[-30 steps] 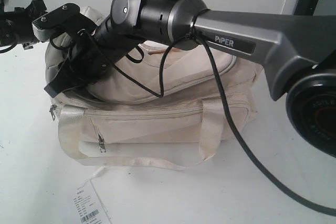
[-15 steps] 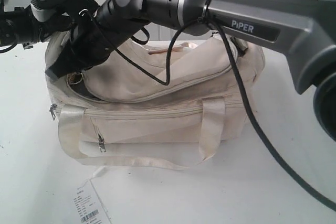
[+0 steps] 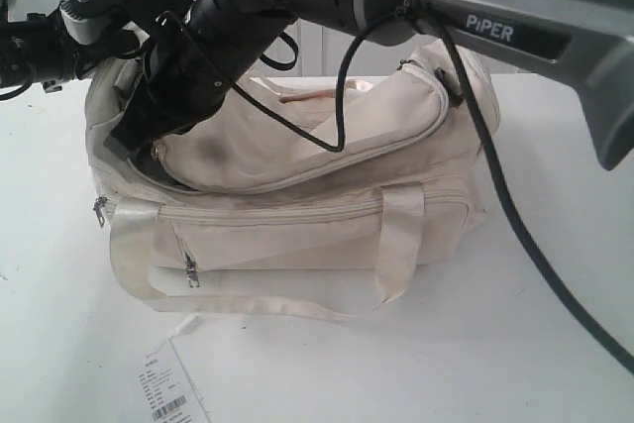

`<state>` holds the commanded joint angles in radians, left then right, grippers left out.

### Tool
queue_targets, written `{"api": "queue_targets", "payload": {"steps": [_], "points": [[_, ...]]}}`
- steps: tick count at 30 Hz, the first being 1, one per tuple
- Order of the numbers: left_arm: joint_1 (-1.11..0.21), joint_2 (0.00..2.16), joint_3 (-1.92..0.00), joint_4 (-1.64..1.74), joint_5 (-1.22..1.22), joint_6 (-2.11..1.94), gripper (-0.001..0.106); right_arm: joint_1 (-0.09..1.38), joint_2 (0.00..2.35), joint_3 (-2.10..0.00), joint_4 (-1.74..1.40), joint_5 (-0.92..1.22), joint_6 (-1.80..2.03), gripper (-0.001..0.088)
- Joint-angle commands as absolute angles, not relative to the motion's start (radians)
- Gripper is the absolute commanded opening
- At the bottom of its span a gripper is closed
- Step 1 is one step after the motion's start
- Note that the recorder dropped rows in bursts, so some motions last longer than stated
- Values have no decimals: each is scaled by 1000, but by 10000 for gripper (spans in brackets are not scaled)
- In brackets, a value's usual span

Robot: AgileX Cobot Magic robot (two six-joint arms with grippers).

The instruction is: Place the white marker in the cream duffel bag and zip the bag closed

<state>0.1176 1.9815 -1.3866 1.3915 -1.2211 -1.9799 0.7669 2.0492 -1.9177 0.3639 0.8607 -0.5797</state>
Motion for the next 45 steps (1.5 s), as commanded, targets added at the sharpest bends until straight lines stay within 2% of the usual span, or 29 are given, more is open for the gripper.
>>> {"api": "queue_targets", "payload": {"steps": [45], "points": [[118, 1982, -1387, 1301, -1195, -2022, 0, 880, 1961, -1872, 415, 1004, -540, 0]]}}
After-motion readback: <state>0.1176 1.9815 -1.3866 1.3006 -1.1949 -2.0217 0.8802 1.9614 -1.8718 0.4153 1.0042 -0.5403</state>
